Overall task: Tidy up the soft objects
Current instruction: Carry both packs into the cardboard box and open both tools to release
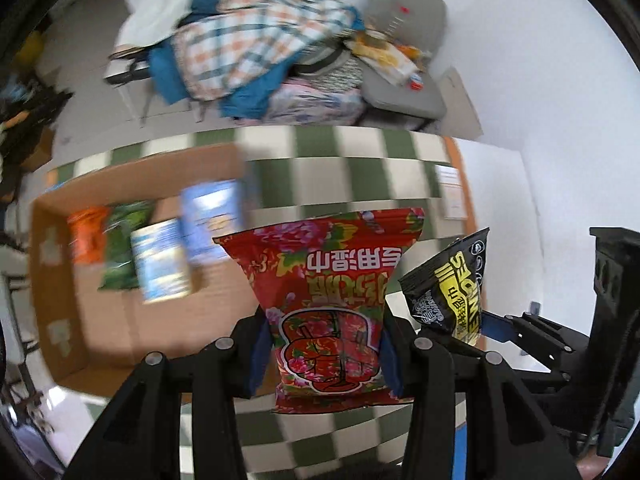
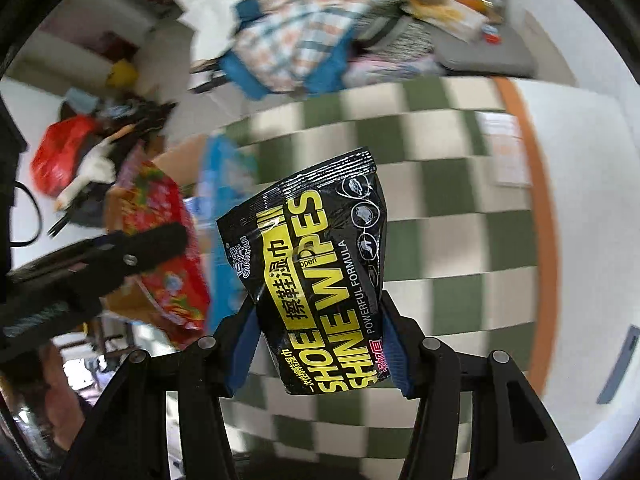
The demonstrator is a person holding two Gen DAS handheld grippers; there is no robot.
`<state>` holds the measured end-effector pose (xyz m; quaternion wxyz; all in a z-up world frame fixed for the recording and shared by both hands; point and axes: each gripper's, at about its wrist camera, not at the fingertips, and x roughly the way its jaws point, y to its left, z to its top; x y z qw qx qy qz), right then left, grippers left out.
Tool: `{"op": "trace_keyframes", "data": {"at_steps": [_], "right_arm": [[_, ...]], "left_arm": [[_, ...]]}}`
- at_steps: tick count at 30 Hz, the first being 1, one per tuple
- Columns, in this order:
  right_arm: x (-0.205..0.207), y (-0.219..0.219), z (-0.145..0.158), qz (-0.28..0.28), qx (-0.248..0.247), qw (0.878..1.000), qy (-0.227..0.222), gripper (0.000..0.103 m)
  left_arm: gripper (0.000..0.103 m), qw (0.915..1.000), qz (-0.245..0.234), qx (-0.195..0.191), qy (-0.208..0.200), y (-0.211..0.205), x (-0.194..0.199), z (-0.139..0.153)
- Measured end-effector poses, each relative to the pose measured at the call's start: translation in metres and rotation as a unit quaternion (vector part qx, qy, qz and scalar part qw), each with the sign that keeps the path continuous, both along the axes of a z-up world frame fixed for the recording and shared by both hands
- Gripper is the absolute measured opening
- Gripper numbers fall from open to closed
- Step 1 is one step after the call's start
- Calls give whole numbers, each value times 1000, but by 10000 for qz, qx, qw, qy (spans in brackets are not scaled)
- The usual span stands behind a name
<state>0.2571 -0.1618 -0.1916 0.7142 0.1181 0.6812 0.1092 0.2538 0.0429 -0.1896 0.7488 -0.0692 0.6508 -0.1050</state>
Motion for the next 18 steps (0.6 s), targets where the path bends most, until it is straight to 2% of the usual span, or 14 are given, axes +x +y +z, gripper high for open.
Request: {"op": "trace_keyframes", "data": {"at_steps": [3, 9, 15, 18], "right_arm": [[-6, 60, 5, 246, 257, 9994, -6, 57], [-13, 174, 2, 719, 669, 9950, 177, 57], [-9, 255, -11, 937, 829, 9917, 301, 57], [-5, 279, -25, 902, 824, 9919, 348, 58]], "left_arm": [[42, 9996, 219, 175, -43, 47, -12, 7], [42, 9961, 723, 511, -26, 137, -26, 1], [42, 9919, 1038, 697, 235, 201, -20, -26], [42, 9900, 1093, 705, 553, 224, -13, -51]]}}
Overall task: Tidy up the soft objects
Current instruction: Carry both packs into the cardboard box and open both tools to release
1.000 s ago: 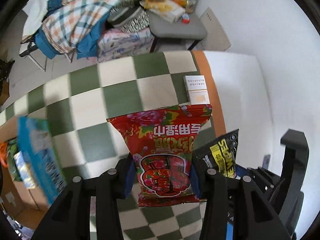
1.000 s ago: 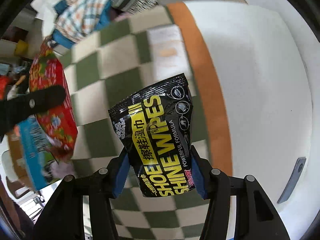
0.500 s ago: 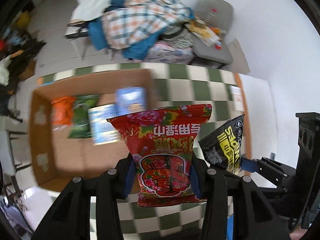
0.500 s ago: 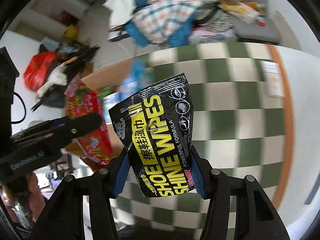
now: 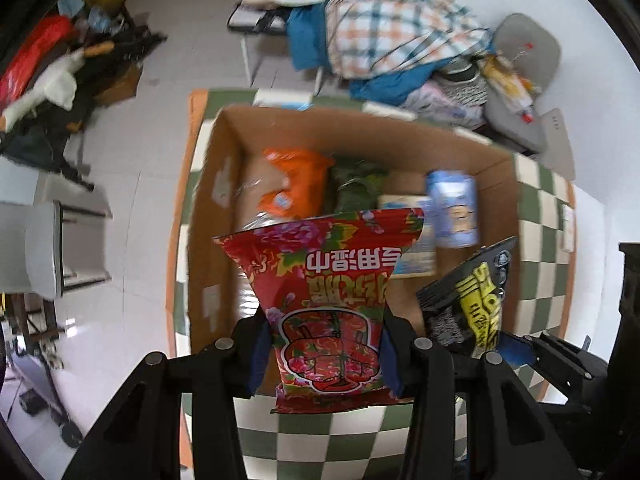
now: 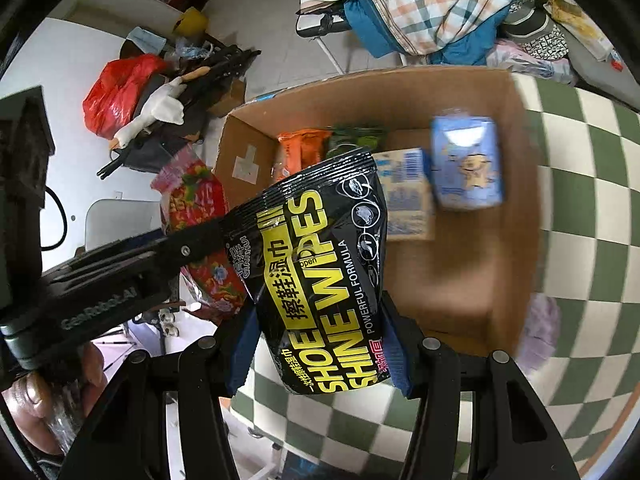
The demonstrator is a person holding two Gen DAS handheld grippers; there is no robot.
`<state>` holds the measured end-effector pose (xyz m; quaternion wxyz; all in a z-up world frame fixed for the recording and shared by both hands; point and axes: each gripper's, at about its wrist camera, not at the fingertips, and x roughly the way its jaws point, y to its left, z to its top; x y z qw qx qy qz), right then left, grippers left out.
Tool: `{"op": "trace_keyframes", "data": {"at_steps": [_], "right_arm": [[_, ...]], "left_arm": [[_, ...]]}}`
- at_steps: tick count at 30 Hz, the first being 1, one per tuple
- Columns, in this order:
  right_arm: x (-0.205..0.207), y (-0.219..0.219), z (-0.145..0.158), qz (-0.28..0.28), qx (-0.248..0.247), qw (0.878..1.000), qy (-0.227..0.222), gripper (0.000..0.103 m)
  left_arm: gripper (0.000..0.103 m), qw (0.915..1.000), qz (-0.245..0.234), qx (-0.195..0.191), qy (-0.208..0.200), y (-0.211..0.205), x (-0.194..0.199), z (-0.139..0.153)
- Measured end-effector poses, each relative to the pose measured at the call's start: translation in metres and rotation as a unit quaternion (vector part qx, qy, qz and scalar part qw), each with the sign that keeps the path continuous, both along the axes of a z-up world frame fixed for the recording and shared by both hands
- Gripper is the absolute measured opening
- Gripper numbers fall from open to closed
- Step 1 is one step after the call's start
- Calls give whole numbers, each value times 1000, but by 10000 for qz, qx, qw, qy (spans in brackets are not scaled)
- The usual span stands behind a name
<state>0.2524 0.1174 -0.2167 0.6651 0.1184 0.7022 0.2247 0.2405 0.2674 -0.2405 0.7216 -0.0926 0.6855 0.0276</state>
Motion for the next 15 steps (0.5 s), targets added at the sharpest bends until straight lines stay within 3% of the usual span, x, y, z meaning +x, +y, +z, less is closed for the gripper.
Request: {"op": "trace_keyframes", "data": {"at_steps": [7, 15], "right_arm": [[6, 35, -55, -127, -53, 9993, 348, 58], [10, 52, -90, -142, -180, 9983, 531, 58]], "left_arm": [[42, 9965, 54, -257, 790, 28, 13, -59], [43, 9927, -15, -249, 1181, 30, 17, -87]]}}
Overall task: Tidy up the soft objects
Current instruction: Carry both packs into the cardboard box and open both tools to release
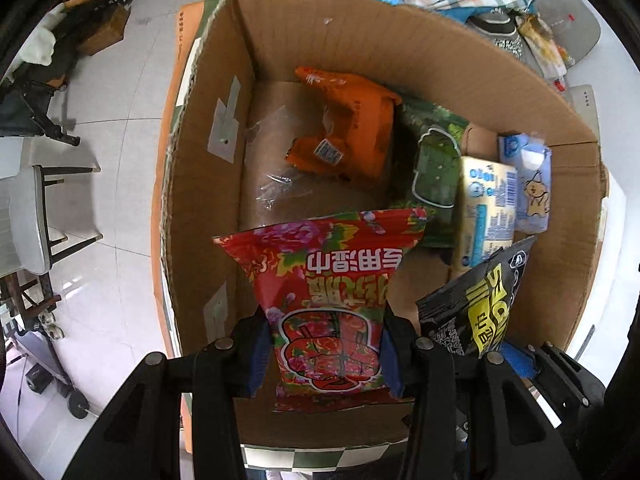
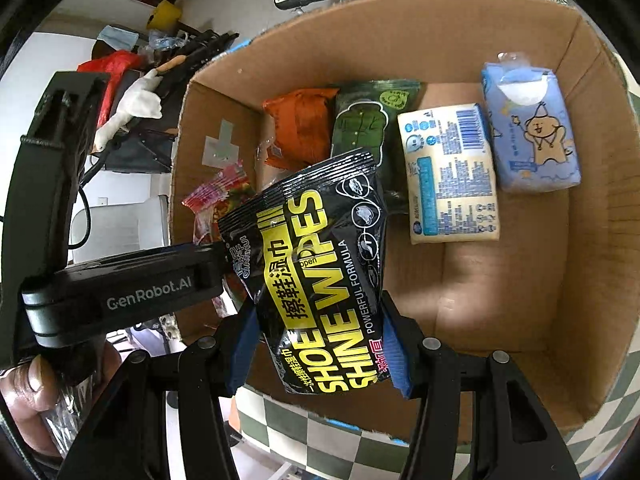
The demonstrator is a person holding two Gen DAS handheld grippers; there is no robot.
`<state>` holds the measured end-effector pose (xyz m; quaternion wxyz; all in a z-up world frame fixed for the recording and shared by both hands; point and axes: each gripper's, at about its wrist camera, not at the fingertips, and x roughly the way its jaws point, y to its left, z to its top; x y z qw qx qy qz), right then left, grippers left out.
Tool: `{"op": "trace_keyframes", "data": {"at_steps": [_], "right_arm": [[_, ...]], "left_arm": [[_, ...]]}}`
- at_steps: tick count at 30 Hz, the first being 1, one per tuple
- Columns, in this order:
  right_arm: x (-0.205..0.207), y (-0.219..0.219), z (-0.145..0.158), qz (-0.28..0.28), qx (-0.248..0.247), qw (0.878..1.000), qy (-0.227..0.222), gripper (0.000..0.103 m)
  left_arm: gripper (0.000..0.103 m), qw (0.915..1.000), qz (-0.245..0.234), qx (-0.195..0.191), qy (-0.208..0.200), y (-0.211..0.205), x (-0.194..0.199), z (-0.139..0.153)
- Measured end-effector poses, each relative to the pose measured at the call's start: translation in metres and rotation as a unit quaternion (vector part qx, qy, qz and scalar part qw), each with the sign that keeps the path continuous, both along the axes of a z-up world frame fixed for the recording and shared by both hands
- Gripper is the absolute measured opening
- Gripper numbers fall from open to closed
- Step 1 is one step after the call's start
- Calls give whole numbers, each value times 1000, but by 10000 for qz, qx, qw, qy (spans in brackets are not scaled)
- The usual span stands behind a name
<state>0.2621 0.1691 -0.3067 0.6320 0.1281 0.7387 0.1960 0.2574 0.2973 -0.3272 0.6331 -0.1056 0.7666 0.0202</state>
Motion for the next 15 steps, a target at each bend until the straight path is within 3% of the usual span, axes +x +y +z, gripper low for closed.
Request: {"op": "trace_keyframes", "data": {"at_steps": [4, 5, 8, 15], "right_arm": [[0, -1, -13, 12, 11, 9998, 199, 64], [-2, -1, -14, 51, -19, 9997, 217, 70], [-4, 1, -14, 123, -67, 9997, 187, 81], [-10, -3, -9, 232, -357, 9991, 43, 81]], "left_arm": [[44, 9999, -36, -27, 156, -5, -1, -5], [47, 9999, -56, 4, 145, -7, -3, -4], [61, 9999, -124, 85, 79, -11, -5, 1], [65, 9994, -95, 272, -212, -15, -21, 20]]}}
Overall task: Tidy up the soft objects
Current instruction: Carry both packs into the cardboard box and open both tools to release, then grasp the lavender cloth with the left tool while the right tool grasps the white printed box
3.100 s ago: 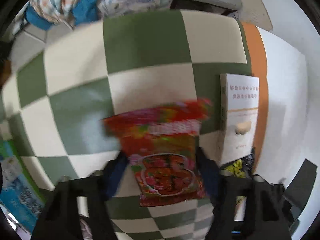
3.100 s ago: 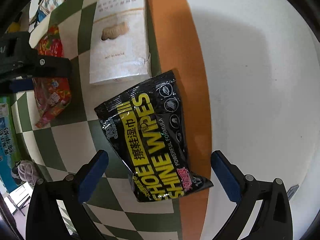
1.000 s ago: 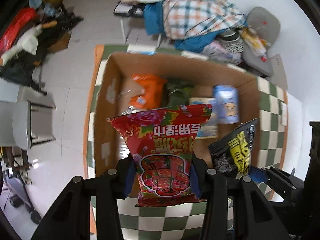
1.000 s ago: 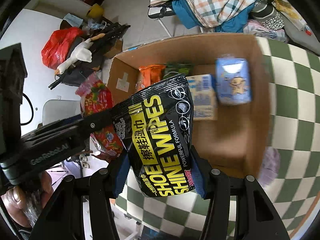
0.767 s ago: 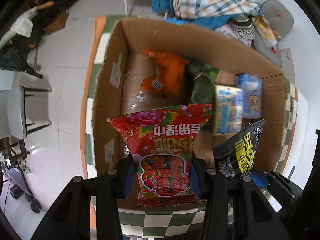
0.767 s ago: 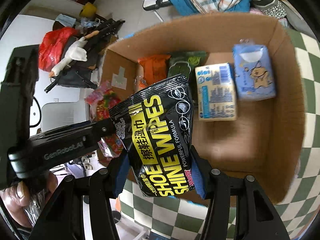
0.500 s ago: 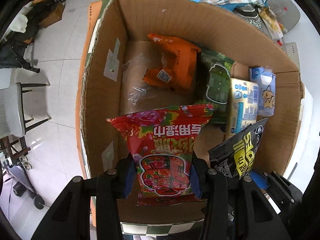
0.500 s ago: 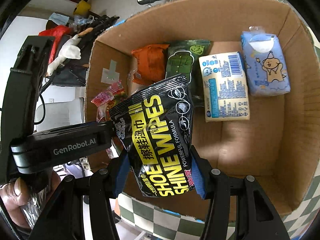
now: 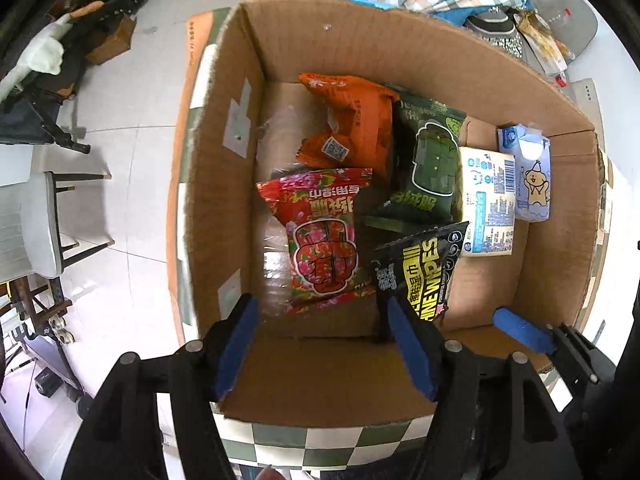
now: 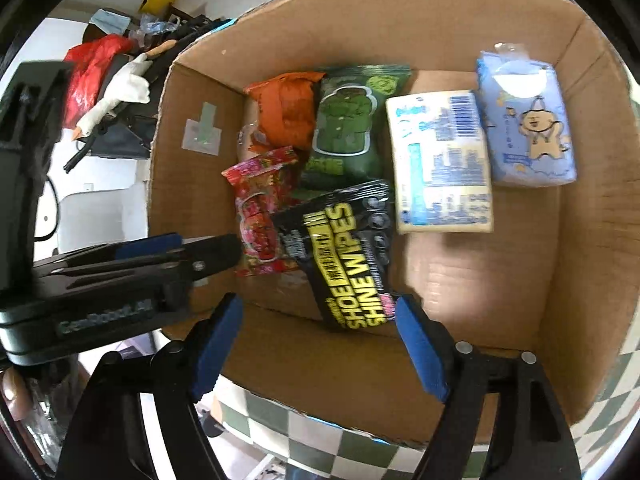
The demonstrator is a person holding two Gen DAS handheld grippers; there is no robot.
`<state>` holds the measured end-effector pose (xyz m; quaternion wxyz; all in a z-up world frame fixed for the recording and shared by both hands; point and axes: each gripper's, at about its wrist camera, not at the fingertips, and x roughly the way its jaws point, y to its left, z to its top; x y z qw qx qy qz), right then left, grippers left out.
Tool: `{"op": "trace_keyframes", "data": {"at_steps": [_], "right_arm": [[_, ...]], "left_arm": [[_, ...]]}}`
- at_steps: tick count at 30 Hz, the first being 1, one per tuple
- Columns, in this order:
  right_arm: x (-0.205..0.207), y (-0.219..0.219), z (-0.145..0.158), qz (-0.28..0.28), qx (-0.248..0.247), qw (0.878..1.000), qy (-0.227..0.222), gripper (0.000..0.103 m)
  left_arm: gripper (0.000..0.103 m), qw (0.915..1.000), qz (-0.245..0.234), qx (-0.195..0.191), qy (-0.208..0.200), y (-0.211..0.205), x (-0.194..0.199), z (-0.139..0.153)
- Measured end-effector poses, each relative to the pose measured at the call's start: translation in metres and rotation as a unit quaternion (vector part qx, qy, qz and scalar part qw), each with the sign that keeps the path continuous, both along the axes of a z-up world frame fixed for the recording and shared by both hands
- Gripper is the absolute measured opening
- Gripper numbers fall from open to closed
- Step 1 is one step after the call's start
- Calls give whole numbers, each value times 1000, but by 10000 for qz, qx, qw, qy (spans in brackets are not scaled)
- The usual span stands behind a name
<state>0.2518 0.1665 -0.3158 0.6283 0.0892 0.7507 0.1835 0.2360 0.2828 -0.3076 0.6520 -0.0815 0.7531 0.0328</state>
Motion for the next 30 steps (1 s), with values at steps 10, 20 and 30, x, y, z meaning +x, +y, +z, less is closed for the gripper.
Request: {"op": "trace_keyframes", "data": {"at_steps": [10, 20, 30], "right_arm": [[-6, -32, 20, 25, -755, 9964, -374, 93], [-27, -56, 54, 115, -1339, 9853, -1051, 103], [-42, -77, 105, -31, -1223, 9811, -1498, 103]], "left_arm": [[70, 9986, 219, 125, -475, 3, -34, 21], [101, 9920, 253, 531, -1116, -6, -61, 56], [101, 9835, 249, 563, -1701, -32, -76, 105]]}}
